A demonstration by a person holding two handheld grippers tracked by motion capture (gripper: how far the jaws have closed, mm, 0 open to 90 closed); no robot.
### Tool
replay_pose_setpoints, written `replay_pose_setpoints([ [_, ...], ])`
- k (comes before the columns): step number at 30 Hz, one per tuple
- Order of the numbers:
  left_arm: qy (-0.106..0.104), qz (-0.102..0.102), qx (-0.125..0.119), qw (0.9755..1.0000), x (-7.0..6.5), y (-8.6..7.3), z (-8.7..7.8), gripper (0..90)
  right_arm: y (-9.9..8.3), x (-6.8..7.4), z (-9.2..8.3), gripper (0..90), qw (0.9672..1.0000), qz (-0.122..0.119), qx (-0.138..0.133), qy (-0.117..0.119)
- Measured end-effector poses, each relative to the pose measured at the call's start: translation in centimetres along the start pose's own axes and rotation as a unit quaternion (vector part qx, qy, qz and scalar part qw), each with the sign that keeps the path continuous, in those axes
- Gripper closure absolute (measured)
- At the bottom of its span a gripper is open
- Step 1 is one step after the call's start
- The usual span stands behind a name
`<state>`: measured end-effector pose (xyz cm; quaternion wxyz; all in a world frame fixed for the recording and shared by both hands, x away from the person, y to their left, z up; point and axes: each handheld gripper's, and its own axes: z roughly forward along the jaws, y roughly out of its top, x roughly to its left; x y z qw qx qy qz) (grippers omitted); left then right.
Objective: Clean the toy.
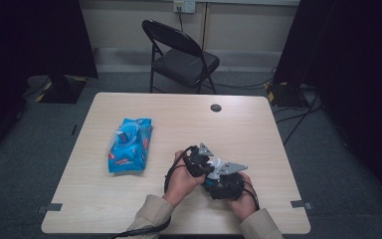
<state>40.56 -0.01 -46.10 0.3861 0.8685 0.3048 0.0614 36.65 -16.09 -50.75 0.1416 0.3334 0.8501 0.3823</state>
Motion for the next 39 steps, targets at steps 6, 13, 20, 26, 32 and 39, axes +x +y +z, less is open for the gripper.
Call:
replay_pose_setpoints([
  [6, -0.025, 0.0, 0.002, 0.9997, -0.7, -0.6, -0.6, 84.4, 0.0, 0.0, 0.0, 24.1, 1.0, 0.0, 0.0, 0.0],
  [13, -0.004, 0.011, 0.004, 0.9999, -0.5, -0.7, -0.8, 84.4, 0.0, 0.0, 0.0, 24.1, 1.0, 0.0, 0.0, 0.0],
  [20, 0.012, -0.007, -0.001, 0.9999, 1.3, -0.9, -1.5, 84.4, 0.0, 0.0, 0.0, 24.1, 1.0, 0.0, 0.0, 0.0],
  [26, 0.027, -0.023, -0.011, 0.9993, 2.6, -1.0, -1.7, 84.3, 0.0, 0.0, 0.0, 24.1, 1.0, 0.0, 0.0, 0.0],
  [32, 0.056, -0.031, 0.0, 0.9979, 4.3, -1.5, -1.9, 84.4, 0.0, 0.0, 0.0, 24.1, 1.0, 0.0, 0.0, 0.0],
  [39, 0.057, -0.059, -0.007, 0.9966, 5.8, -2.3, -2.1, 84.3, 0.0, 0.0, 0.0, 24.1, 1.0, 0.0, 0.0, 0.0],
])
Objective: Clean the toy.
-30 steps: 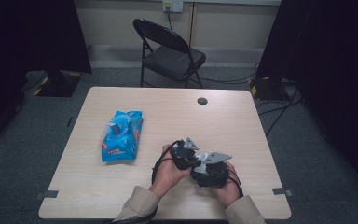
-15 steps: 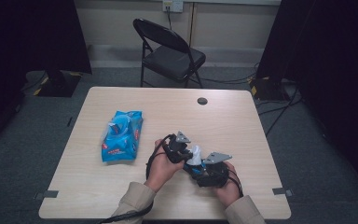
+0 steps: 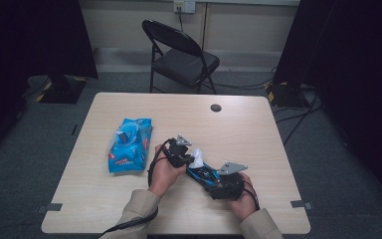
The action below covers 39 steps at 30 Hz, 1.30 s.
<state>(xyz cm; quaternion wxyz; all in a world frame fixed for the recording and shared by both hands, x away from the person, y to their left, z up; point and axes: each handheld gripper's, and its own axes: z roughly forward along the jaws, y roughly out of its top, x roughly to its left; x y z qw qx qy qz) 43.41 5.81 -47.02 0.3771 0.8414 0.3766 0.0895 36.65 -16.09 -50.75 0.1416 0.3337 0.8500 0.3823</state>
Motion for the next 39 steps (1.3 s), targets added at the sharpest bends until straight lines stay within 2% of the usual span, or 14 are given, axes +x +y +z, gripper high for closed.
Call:
replay_pose_setpoints([
  [5, 0.008, -0.007, -0.002, 0.9999, 0.8, -0.3, 0.0, 84.2, 0.0, 0.0, 0.0, 24.1, 1.0, 0.0, 0.0, 0.0],
  [10, 0.012, -0.009, -0.002, 0.9999, 1.1, -0.4, -0.1, 84.2, 0.0, 0.0, 0.0, 24.1, 1.0, 0.0, 0.0, 0.0],
  [13, 0.014, -0.019, -0.003, 0.9997, 1.2, -0.4, -0.1, 84.3, 0.0, 0.0, 0.0, 24.1, 1.0, 0.0, 0.0, 0.0],
  [16, 0.018, -0.02, -0.002, 0.9996, 1.4, -0.4, -0.1, 84.3, 0.0, 0.0, 0.0, 24.1, 1.0, 0.0, 0.0, 0.0],
  [19, 0.014, -0.027, -0.003, 0.9995, 1.8, -0.5, -0.1, 84.3, 0.0, 0.0, 0.0, 24.1, 1.0, 0.0, 0.0, 0.0],
  [29, 0.024, -0.033, -0.001, 0.9992, 2.5, -0.8, -0.3, 84.4, 0.0, 0.0, 0.0, 24.1, 1.0, 0.0, 0.0, 0.0],
  [39, 0.04, -0.034, 0.018, 0.9984, 3.1, -1.3, -0.9, 84.5, 0.0, 0.0, 0.0, 24.1, 1.0, 0.0, 0.0, 0.0],
])
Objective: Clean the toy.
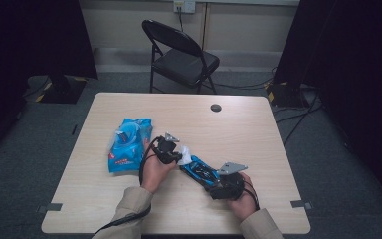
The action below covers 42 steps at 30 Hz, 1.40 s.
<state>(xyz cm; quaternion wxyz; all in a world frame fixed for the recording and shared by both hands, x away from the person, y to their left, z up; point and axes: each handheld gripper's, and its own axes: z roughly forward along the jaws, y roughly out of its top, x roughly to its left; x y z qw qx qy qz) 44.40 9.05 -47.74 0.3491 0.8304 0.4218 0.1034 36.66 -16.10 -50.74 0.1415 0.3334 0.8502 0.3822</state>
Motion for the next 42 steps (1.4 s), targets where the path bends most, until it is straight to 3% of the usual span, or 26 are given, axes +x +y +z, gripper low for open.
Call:
replay_pose_setpoints([
  [10, -0.005, -0.012, 0.003, 0.9999, 0.5, -1.3, -1.6, 84.5, 0.0, 0.0, 0.0, 23.9, 1.0, -0.001, 0.0, 0.001],
  [21, -0.026, 0.014, -0.004, 0.9996, -0.6, -3.3, -4.4, 84.1, -0.2, -0.3, -0.3, 19.7, 0.9999, -0.011, 0.005, 0.01],
  [28, -0.04, 0.005, -0.007, 0.9992, -1.2, -4.4, -4.7, 83.8, 0.5, 0.0, -2.0, 17.7, 0.9996, -0.028, -0.004, 0.006],
  [34, -0.041, 0.008, -0.009, 0.9991, -1.4, -5.1, -4.7, 83.7, 1.8, 0.0, -3.8, 17.0, 0.9993, -0.018, -0.025, 0.019],
  [38, -0.04, 0.01, -0.009, 0.9991, -1.6, -5.4, -4.4, 83.7, 2.6, 0.0, -3.3, 17.0, 0.999, -0.009, -0.033, 0.03],
  [42, -0.042, 0.013, -0.007, 0.999, -1.9, -5.5, -4.2, 83.7, 3.4, 0.0, -2.3, 20.4, 0.9992, -0.006, -0.031, 0.025],
])
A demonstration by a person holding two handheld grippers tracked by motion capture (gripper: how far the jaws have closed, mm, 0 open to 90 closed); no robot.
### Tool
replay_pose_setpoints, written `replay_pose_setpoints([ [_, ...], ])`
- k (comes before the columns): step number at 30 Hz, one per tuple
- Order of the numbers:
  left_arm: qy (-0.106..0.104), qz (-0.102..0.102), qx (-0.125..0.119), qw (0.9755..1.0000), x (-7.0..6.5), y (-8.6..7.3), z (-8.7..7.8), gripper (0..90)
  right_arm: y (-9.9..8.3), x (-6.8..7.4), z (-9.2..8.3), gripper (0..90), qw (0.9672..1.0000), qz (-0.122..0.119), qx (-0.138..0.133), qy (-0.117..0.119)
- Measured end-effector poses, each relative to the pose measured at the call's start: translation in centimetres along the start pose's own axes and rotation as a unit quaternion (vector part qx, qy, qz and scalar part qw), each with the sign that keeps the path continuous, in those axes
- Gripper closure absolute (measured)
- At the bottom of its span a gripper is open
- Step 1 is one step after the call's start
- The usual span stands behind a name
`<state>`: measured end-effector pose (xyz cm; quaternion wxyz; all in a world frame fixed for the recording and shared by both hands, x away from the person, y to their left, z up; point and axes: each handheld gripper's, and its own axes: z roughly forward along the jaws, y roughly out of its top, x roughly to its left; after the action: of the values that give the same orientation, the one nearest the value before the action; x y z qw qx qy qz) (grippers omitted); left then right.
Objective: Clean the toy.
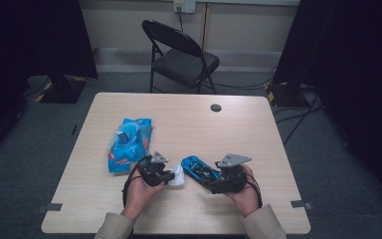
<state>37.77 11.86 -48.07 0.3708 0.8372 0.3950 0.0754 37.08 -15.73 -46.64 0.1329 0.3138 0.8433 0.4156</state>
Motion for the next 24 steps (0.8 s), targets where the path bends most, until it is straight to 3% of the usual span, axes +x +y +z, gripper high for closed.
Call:
replay_pose_setpoints([
  [3, 0.002, 0.001, -0.001, 1.0, -0.1, -0.1, 0.1, 83.7, 0.5, -0.4, 0.7, 21.8, 0.9999, 0.01, -0.005, 0.004],
  [10, 0.015, 0.001, -0.002, 0.9999, 0.1, -0.2, 0.2, 83.6, 1.4, -1.0, 2.1, 25.8, 0.9999, 0.006, 0.003, 0.013],
  [19, 0.039, -0.015, -0.004, 0.9991, 0.8, 0.0, 0.6, 83.6, 1.6, -0.9, 4.0, 27.8, 0.9995, -0.003, 0.03, 0.013],
  [21, 0.039, -0.019, -0.008, 0.999, 0.9, 0.0, 0.7, 83.6, 1.5, -0.8, 4.4, 30.6, 0.9987, -0.009, 0.049, 0.003],
  [22, 0.04, -0.018, -0.009, 0.999, 0.9, 0.1, 0.7, 83.6, 1.4, -1.0, 4.7, 32.0, 0.9988, 0.005, 0.048, 0.008],
  [24, 0.046, -0.021, -0.012, 0.9986, 1.1, 0.2, 0.7, 83.4, 1.5, -1.1, 4.8, 33.4, 0.9988, 0.003, 0.046, 0.014],
])
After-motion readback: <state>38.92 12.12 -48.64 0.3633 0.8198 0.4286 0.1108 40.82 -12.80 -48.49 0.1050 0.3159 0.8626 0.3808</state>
